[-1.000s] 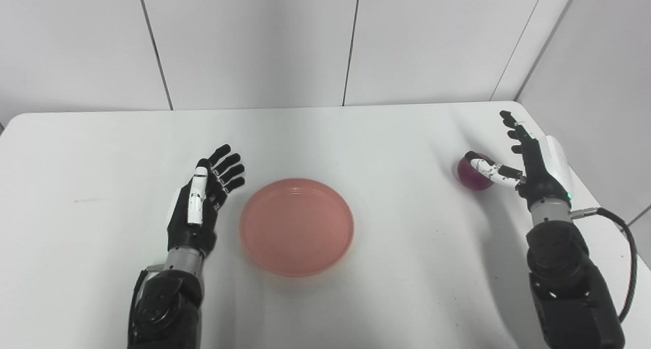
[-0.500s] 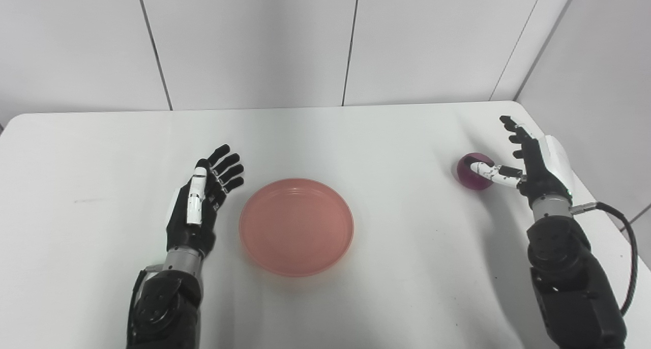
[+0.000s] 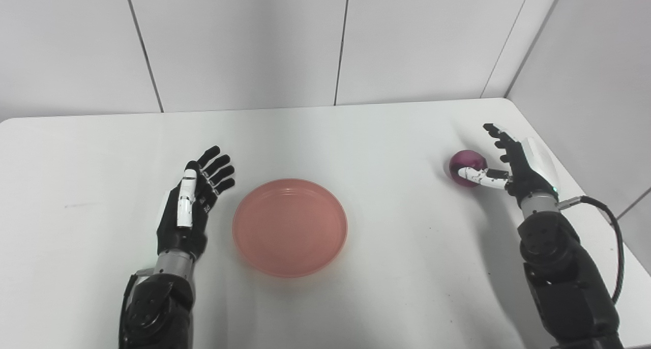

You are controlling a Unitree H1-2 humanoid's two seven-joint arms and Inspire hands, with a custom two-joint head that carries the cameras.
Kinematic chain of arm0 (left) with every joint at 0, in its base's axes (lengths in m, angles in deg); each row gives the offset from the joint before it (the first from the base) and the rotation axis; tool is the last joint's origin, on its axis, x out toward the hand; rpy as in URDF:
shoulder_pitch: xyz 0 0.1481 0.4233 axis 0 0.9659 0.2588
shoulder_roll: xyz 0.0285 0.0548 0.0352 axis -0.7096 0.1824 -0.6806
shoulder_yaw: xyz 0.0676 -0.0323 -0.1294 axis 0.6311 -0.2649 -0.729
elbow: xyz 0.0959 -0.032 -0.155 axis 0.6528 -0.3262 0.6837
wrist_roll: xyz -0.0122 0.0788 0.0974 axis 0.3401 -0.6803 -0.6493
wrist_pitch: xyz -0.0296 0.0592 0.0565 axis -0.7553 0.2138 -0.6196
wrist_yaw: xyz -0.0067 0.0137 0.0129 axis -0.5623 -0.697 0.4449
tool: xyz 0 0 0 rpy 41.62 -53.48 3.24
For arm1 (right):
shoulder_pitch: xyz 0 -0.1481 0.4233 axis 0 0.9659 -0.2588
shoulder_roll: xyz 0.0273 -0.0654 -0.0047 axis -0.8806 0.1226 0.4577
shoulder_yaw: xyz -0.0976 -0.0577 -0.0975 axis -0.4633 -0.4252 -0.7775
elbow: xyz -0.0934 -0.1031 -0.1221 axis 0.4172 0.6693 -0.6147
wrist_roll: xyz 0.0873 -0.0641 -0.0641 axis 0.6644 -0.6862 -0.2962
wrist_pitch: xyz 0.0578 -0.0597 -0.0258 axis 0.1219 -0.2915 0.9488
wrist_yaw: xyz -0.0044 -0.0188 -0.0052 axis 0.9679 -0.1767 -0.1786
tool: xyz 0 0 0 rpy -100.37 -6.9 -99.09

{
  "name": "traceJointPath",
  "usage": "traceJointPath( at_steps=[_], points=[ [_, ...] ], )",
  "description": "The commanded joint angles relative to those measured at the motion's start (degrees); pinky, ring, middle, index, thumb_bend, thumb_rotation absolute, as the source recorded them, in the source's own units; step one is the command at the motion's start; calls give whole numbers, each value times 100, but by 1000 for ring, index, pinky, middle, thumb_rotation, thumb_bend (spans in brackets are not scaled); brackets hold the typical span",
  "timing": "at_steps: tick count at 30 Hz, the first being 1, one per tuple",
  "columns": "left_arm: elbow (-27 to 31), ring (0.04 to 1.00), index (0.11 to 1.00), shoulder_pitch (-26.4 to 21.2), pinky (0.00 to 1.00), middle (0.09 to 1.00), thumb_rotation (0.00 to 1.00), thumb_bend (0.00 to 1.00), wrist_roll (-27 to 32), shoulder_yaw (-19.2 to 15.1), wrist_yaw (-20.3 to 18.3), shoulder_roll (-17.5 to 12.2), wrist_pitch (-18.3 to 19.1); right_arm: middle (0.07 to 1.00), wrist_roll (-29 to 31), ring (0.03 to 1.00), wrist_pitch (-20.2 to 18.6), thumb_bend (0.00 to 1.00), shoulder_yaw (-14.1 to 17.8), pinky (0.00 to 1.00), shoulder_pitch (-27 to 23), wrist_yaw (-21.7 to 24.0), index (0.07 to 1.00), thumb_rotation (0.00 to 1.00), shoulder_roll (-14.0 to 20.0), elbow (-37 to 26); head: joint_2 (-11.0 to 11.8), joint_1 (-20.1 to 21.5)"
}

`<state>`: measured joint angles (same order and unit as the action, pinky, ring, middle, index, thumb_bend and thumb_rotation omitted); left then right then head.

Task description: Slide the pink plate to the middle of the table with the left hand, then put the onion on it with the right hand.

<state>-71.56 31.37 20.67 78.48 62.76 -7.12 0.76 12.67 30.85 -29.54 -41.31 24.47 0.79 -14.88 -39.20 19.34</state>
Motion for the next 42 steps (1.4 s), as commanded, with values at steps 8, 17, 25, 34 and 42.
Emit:
traceJointPath(
  at_steps=[8,17,25,34,42],
  points=[
    [-135,814,806,7,802,822,1000,392,53,-44,22,-32,51,881,-45,848,28,972,-145,755,-276,133,893,376,312,-51,2,23],
    [-114,817,808,29,806,824,1000,390,103,-42,-10,-30,55,870,7,841,34,993,-229,754,-375,327,888,364,406,107,-9,16],
    [-109,817,808,41,803,823,1000,391,115,-42,0,-48,54,870,-94,839,-135,997,-346,746,-493,481,887,370,458,181,-21,17],
    [-107,820,813,41,808,828,1000,400,143,-41,-22,-59,85,895,-82,868,-194,980,-372,780,-632,569,900,364,531,447,-32,20],
    [-75,819,811,62,806,825,1000,402,148,-47,-9,-66,109,894,-135,866,-218,965,-466,776,-687,542,894,355,625,708,-35,22]
  ],
)
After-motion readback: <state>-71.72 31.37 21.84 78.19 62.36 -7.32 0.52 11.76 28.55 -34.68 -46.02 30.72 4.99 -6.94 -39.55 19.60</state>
